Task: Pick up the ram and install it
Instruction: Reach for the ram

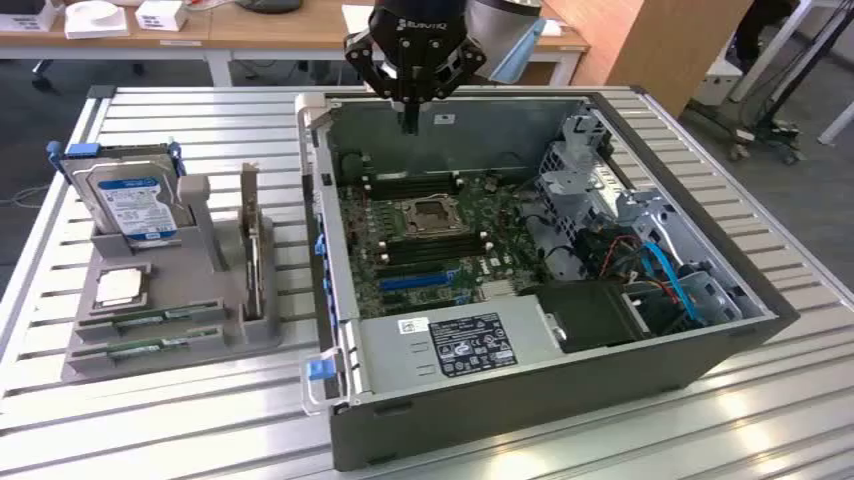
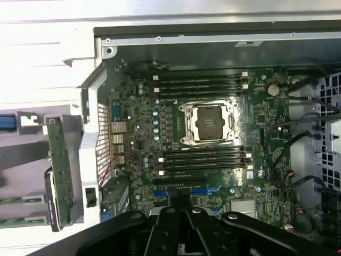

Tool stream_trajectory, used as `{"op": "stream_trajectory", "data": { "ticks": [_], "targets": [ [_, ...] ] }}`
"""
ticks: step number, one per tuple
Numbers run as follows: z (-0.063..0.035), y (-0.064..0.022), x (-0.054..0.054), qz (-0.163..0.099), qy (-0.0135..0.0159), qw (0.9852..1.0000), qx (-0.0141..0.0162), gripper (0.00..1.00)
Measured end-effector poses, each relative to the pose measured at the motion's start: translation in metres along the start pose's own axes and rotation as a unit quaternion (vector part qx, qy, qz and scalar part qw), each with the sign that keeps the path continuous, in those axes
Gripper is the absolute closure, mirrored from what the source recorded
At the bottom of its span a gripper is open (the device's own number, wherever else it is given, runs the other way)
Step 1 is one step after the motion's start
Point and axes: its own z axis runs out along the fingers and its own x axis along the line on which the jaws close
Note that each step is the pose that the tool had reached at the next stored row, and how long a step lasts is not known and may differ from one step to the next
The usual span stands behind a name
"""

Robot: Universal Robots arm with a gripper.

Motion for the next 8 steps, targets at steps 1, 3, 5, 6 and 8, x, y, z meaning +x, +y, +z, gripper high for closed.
{"op": "stream_trajectory", "data": {
  "ticks": [1,3,5,6,8],
  "targets": [
    [0.0,0.0,0.0,0.0,0.0,1.0,0.0,0.9],
    [0.0,0.0,0.0,0.0,0.0,1.0,0.0,0.9],
    [0.0,0.0,0.0,0.0,0.0,1.0,0.0,0.9],
    [0.0,0.0,0.0,0.0,0.0,1.0,0.0,0.9],
    [0.0,0.0,0.0,0.0,0.0,1.0,0.0,0.9]
  ]
}}
